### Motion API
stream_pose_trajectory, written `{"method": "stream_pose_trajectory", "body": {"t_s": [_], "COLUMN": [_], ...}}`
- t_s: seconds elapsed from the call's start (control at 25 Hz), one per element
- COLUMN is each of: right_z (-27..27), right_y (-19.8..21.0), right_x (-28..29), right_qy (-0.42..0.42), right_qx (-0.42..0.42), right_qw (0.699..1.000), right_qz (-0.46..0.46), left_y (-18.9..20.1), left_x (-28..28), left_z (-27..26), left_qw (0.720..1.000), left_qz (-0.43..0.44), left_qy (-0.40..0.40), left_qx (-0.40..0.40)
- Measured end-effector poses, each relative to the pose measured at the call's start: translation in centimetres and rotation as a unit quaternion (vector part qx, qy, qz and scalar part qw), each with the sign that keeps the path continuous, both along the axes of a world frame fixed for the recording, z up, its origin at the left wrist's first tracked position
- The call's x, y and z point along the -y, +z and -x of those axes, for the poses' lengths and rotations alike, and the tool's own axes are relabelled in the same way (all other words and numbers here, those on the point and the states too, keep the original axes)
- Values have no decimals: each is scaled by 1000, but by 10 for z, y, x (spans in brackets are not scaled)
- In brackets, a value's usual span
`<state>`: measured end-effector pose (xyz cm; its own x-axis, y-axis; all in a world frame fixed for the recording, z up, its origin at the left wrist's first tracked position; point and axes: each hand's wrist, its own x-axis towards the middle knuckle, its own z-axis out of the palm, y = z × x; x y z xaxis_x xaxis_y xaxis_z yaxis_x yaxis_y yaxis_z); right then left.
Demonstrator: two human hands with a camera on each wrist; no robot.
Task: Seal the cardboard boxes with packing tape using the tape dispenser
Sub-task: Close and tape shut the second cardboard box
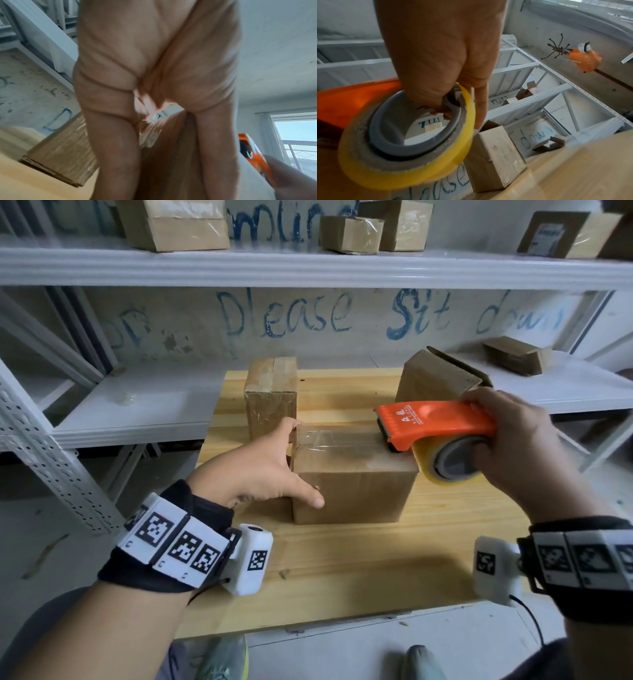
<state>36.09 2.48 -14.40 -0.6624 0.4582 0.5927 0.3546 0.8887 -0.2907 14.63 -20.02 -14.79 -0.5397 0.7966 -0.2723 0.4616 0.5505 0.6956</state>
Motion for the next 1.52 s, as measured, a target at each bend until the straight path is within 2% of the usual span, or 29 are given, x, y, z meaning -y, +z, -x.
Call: {"method": "stream_pose_trajectory", "body": {"t_s": [0.16,0.44,0.68,0.84,1.04,1.52], "right_z": [1,-6,-8,-14,-30,-40], "right_y": [-5,-7,-7,-6,-11,-20], "right_x": [-2,-3,-3,-9,-27,-43], "right_qy": [-48,-39,-48,-69,-107,-111], "right_qx": [46,65,64,65,90,137], "right_qw": [997,996,996,995,989,981], "right_qz": [34,51,37,20,37,83], "left_y": [-1,-6,-4,-4,-5,-3], "left_x": [0,-1,-3,-4,-4,3], "left_z": [1,0,-1,-3,2,9], "left_qw": [1000,1000,1000,998,999,999], "left_qz": [16,12,20,44,38,31], "left_qy": [-9,-8,-7,-3,-4,-9], "left_qx": [-13,-11,-17,-49,-32,-8]}}
